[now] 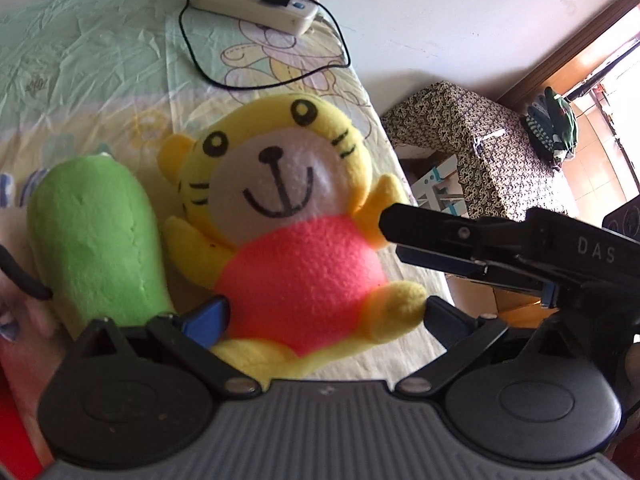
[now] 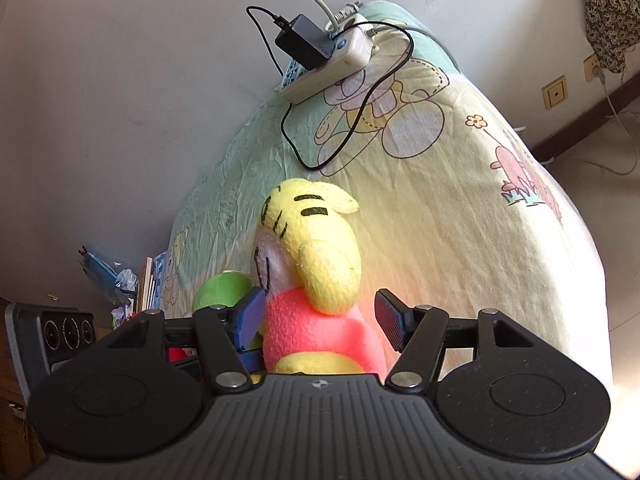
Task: Organize objects
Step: 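Close the right gripper on the tiger plush's pink body and lift it, then carry the tiger plush over the red box and lower it inside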
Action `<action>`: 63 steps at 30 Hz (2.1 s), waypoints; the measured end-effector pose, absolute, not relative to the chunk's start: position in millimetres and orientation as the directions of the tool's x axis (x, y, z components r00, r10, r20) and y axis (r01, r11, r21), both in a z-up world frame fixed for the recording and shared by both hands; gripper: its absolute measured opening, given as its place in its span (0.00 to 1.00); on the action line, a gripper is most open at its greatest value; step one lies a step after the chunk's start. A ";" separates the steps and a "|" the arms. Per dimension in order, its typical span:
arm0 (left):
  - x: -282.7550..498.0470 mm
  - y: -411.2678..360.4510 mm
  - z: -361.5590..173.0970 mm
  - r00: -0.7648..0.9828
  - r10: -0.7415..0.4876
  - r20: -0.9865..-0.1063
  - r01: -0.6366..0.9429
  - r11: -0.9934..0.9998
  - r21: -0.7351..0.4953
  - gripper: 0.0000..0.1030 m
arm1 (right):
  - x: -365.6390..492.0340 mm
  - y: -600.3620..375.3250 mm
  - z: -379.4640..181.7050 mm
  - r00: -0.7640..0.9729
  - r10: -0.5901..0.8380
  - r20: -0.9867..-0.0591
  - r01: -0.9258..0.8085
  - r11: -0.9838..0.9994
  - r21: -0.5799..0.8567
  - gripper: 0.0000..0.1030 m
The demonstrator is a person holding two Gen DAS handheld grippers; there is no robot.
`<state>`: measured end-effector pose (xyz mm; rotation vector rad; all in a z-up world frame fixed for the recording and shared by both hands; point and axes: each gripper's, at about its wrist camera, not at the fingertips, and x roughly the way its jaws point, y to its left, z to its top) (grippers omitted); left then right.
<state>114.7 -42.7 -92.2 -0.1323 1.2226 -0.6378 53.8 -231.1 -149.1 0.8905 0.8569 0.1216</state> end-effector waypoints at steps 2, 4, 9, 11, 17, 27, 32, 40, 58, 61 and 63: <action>119.5 -42.9 -98.5 0.177 -0.528 -0.831 0.377 0.816 -0.438 1.00 | 61.0 -229.2 -156.4 0.656 0.454 -0.603 0.234 0.637 0.735 0.63; 122.6 -45.4 -100.4 0.180 -0.532 -0.827 0.395 0.809 -0.435 1.00 | 67.7 -225.8 -161.9 0.646 0.478 -0.595 0.218 0.632 0.744 0.63; 120.5 -50.2 -103.1 0.186 -0.539 -0.821 0.462 0.786 -0.411 1.00 | 83.1 -220.1 -177.4 0.619 0.526 -0.583 0.202 0.611 0.765 0.62; 120.9 -49.5 -104.2 0.192 -0.539 -0.820 0.459 0.788 -0.411 1.00 | 83.7 -219.8 -179.6 0.616 0.539 -0.575 0.195 0.602 0.774 0.59; 114.7 -51.3 -100.3 0.207 -0.535 -0.819 0.462 0.791 -0.400 0.98 | 71.2 -227.6 -172.9 0.618 0.557 -0.555 0.186 0.582 0.792 0.46; 76.4 -58.1 -72.3 0.211 -0.587 -0.782 0.513 0.747 -0.423 0.97 | 27.8 -232.2 -142.8 0.653 0.528 -0.543 0.161 0.604 0.781 0.45; 50.9 -61.4 -52.6 0.228 -0.592 -0.773 0.561 0.729 -0.393 0.97 | 3.4 -224.7 -126.5 0.681 0.506 -0.529 0.162 0.601 0.783 0.45; 17.4 -31.8 -14.0 0.298 -0.612 -0.733 0.587 0.723 -0.365 0.97 | -14.1 -186.1 -85.4 0.709 0.494 -0.503 0.113 0.624 0.773 0.45; -2.0 157.7 31.7 0.406 -0.625 -0.667 0.589 0.737 -0.331 0.97 | 17.4 -6.9 -33.3 0.724 0.482 -0.494 0.069 0.661 0.747 0.45; 2.8 193.3 30.6 0.411 -0.633 -0.656 0.578 0.738 -0.349 0.97 | 28.8 23.3 -29.5 0.722 0.464 -0.514 0.067 0.692 0.719 0.45; 5.5 213.9 27.4 0.412 -0.639 -0.650 0.571 0.737 -0.362 0.97 | 36.0 42.3 -30.4 0.717 0.450 -0.532 0.075 0.709 0.701 0.45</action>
